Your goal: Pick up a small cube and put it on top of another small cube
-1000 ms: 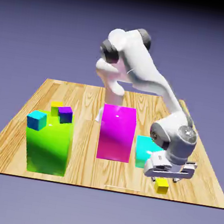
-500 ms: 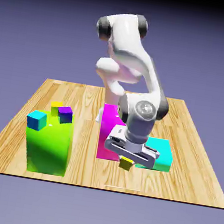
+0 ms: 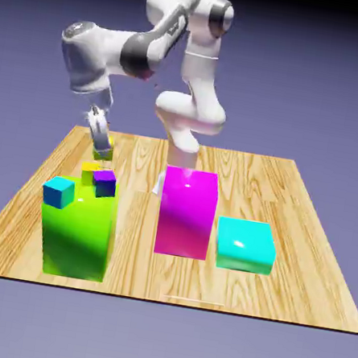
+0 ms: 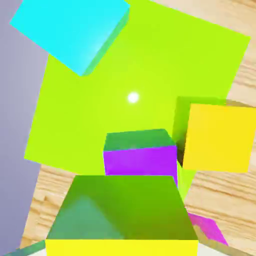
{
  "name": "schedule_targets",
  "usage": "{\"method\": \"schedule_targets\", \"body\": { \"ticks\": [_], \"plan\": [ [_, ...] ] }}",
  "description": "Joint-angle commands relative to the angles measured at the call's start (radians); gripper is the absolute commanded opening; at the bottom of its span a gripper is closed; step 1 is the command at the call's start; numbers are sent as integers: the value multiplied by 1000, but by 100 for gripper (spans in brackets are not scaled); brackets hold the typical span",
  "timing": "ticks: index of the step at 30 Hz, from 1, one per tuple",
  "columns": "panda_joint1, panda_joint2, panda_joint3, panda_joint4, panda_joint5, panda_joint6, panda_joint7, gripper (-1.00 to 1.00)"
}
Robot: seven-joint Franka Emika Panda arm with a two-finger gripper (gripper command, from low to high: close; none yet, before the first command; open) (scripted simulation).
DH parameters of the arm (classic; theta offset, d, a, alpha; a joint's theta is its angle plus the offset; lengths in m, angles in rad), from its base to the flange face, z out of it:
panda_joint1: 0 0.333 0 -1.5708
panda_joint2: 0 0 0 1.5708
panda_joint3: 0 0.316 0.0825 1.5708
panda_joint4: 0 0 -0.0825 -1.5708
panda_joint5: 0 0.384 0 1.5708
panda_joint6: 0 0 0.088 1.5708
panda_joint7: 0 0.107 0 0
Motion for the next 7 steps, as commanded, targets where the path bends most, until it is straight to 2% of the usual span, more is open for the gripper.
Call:
{"method": "schedule_targets", "body": {
  "ticks": [1,4,5,7],
  "plan": [
    [3,8,3,-35,2,43,-3,-100],
    [8,26,9,-109,11,134,-11,-100],
    [8,26,9,-109,11,134,-11,100],
    [5,17,6,-74,7,90,-7,100]
  ]
}}
